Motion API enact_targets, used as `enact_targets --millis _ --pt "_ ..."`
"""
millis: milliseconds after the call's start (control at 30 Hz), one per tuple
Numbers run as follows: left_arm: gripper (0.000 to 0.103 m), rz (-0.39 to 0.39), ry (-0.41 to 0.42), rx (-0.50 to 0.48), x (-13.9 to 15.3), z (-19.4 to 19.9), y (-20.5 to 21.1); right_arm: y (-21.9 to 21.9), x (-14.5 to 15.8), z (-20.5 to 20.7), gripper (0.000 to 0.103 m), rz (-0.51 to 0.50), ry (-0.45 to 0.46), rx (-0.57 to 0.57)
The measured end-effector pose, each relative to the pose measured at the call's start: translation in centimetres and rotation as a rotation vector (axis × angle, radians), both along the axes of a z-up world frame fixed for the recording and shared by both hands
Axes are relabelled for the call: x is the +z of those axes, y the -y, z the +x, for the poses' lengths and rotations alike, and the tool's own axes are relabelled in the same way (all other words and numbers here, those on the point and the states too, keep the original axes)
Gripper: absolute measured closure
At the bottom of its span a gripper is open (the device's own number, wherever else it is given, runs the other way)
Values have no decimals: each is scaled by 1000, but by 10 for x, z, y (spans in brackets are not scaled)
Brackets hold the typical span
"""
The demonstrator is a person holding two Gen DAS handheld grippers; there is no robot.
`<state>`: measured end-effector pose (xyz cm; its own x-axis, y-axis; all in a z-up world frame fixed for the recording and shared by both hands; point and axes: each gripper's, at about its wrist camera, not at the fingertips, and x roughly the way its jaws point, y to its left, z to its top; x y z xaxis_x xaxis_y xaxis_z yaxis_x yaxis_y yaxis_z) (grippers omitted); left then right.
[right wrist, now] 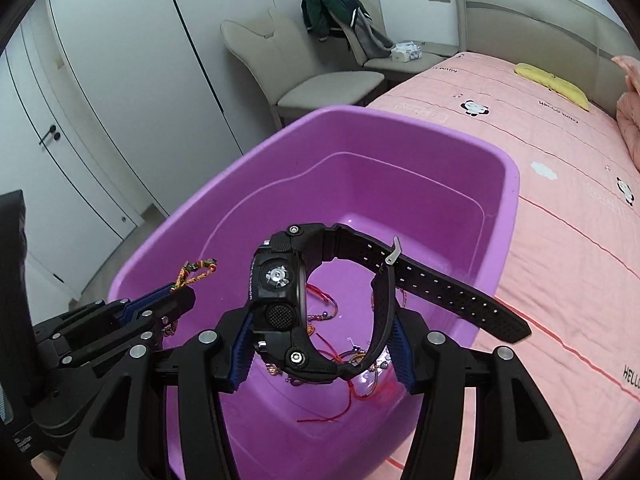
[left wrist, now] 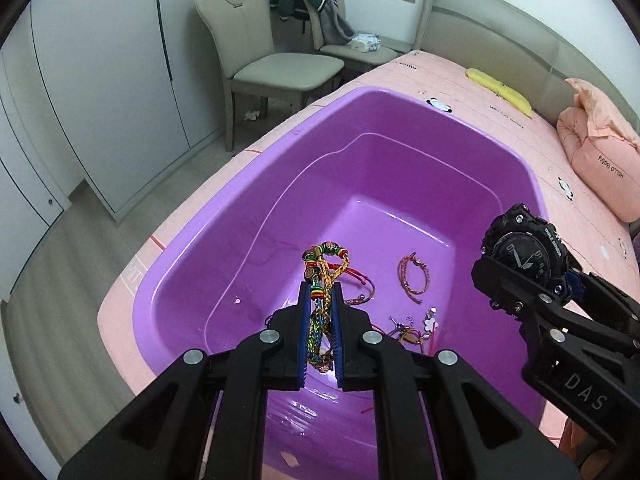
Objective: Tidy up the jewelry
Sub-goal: 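Open both tools to drop the bracelet and wristwatch into the tub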
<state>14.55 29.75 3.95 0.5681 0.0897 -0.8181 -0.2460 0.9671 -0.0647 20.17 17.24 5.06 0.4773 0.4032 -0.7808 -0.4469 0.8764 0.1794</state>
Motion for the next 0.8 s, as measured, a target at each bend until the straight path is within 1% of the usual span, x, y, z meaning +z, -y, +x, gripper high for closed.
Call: enact_targets --millis 100,233,300,333,367,400,467,567,667,767,800 --pt "93 3 -22 10 -8 5 0 -4 -5 3 49 -40 3 2" --pt "92 15 -59 32 -17 8 -2 -12 -11 12 47 -91 -23 8" --pt "86 34 -69 44 -19 10 -2 -14 -14 12 45 -122 -35 7" --pt "81 53 -64 52 -18 9 -1 -15 -15 13 44 -127 -39 1" --pt "68 72 -51 57 -16 7 0 -11 -15 11 44 -124 -42 -1" --pt "47 84 -40 63 -14 6 0 -10 -14 10 44 -126 -38 -2" --pt "24 93 -13 79 -9 1 -2 -7 -10 5 43 -134 -6 -19" --pt "24 89 -20 96 -7 0 -5 3 -6 4 41 -118 -10 -31" --pt "15 55 -40 114 -4 -2 -11 12 -3 0 41 -108 -17 -43" --pt "13 25 -40 115 1 -6 -12 18 0 -6 41 -92 -20 -52" --pt "10 23 -41 117 3 -7 -12 20 1 -7 41 -87 -23 -53"
